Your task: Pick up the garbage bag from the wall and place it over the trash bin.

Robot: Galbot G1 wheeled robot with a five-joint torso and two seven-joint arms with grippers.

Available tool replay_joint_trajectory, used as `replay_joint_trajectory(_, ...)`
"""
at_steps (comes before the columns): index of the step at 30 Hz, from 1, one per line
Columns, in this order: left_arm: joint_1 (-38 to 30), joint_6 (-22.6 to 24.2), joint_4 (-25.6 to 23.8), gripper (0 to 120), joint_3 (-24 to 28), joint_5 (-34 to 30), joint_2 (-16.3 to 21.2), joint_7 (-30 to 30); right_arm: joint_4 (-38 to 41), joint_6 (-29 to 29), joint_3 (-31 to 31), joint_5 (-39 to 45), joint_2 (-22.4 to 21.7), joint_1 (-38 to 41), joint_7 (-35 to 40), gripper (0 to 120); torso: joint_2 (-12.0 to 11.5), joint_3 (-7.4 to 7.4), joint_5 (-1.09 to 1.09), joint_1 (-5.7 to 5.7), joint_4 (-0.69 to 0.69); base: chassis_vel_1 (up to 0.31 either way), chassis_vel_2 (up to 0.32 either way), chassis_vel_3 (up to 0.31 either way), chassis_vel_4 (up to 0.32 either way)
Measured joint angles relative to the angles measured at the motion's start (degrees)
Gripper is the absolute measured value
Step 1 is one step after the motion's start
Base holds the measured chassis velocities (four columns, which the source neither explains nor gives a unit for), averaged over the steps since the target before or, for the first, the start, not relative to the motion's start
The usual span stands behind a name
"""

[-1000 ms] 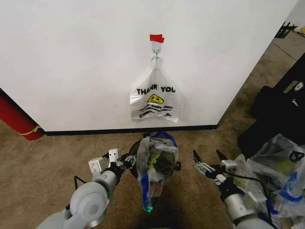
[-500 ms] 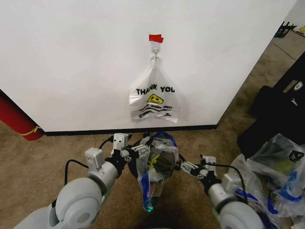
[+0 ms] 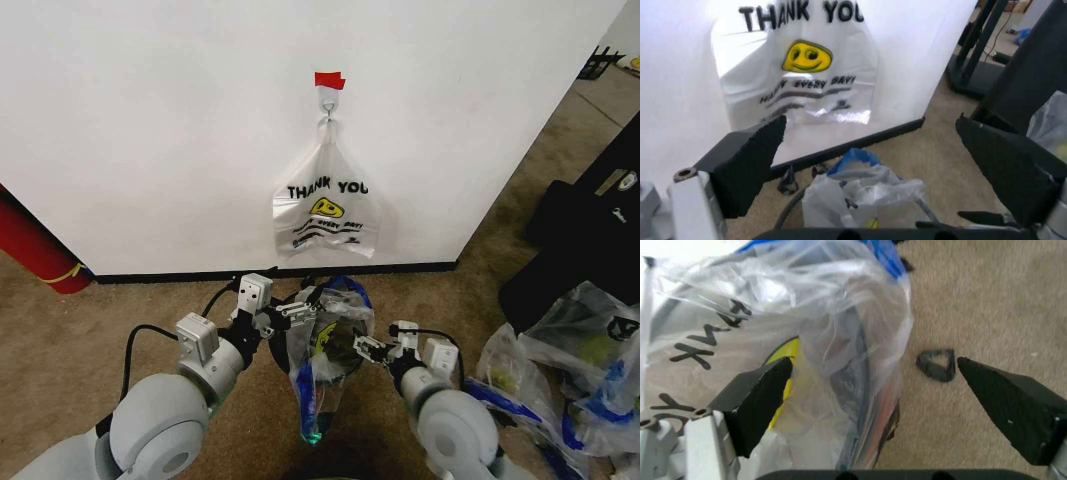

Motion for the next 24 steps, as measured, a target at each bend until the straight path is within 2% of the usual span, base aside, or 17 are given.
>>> replay_joint_trajectory(6, -0.63, 1.18, -0.68, 100, -0.09, -5.75, -0.69, -1.59, -2.04, -0.49, -1.05, 1.88, 1.84, 2.12, 2.86, 91, 0.00, 0.00, 0.01, 0.00, 0.00, 0.000, 0.000, 0.000, 0.000)
replay_joint_trajectory(13, -1.18, 1.90, -1.36, 100, -0.08, -7.98, -1.04, -2.36, -2.61, -2.40, -2.15, 5.21, 4.62, 3.48, 8.61, 91, 0.00, 0.00, 0.01, 0.00, 0.00, 0.000, 0.000, 0.000, 0.000)
replay_joint_trajectory(23, -0.97, 2.56, -1.43, 100, 0.27, -9.62, -1.55, -3.27, -4.72, -4.62, -2.27, 9.84, 8.17, 6.04, 13.70, 83, 0.00, 0.00, 0.01, 0.00, 0.00, 0.000, 0.000, 0.000, 0.000)
replay_joint_trajectory(24, -1.00, 2.64, -1.44, 100, 0.28, -9.83, -1.55, -3.35, -4.75, -4.86, -2.09, 10.35, 8.46, 6.16, 13.99, 77, 0.00, 0.00, 0.00, 0.00, 0.00, 0.000, 0.000, 0.000, 0.000)
